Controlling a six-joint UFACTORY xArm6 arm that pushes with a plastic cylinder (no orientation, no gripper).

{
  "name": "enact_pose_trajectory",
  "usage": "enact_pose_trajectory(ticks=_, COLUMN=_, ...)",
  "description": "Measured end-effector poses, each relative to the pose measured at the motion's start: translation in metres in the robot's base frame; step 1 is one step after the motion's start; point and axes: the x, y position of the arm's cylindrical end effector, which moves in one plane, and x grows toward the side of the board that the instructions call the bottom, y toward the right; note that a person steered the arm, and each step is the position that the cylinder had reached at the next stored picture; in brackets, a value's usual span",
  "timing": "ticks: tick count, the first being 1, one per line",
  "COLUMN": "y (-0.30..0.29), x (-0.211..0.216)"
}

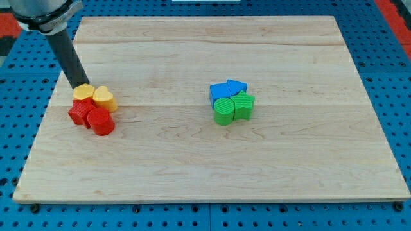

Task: Move your arm diagonally bottom left to the yellow hexagon

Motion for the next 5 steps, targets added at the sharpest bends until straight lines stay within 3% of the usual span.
enact_pose_trajectory(ticks=2, y=-0.026, x=-0.001)
enact_pose_trajectory(ticks=5, y=-0.062, x=0.047)
